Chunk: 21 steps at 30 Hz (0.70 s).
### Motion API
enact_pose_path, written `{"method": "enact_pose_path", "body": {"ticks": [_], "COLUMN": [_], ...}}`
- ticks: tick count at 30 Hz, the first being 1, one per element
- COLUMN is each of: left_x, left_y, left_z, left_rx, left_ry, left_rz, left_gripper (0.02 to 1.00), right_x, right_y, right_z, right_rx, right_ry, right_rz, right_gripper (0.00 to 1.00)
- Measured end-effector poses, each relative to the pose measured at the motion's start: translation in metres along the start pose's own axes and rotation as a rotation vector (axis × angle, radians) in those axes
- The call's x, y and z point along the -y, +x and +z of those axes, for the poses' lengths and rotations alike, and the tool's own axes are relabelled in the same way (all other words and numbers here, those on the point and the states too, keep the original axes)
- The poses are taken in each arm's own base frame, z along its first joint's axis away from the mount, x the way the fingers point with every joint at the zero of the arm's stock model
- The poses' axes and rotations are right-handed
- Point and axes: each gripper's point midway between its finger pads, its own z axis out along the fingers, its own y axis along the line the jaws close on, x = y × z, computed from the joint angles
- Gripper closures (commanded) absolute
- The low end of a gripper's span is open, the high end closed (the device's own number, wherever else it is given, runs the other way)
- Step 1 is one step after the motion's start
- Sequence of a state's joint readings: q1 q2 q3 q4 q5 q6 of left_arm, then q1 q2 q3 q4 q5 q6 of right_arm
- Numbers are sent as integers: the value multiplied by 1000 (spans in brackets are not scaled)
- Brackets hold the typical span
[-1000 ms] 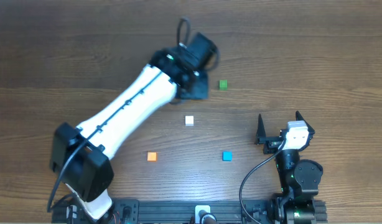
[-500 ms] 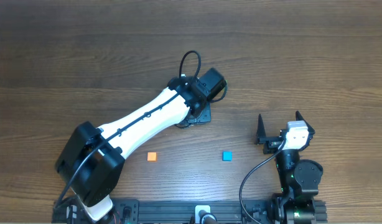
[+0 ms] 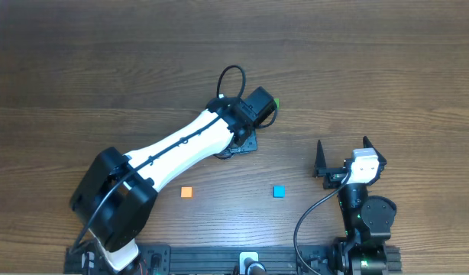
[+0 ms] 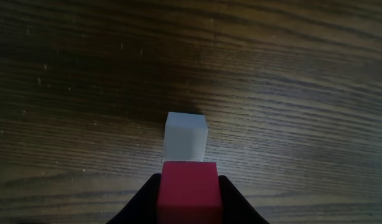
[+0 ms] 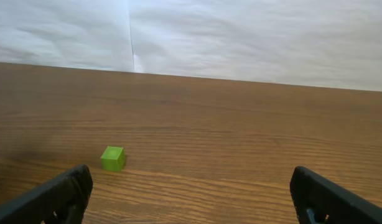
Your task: Stack Cubes
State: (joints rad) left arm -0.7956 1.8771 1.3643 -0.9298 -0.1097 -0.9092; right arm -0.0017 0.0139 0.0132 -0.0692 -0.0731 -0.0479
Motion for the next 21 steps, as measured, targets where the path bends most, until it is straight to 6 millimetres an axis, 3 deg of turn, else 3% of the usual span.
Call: {"method": "enact_pose_path", "body": {"ticks": [21], "left_x": [-3], "left_y": [0], "left_z": [12], "left_rx": [-15], "left_ry": [-21], "left_rz": [-5], "left_gripper": [978], "right_x": [0], "right_y": [0], "right_z": [0], "right_rx": [0], "right_ry": [0], "right_rz": [0], "right_gripper": [7]}}
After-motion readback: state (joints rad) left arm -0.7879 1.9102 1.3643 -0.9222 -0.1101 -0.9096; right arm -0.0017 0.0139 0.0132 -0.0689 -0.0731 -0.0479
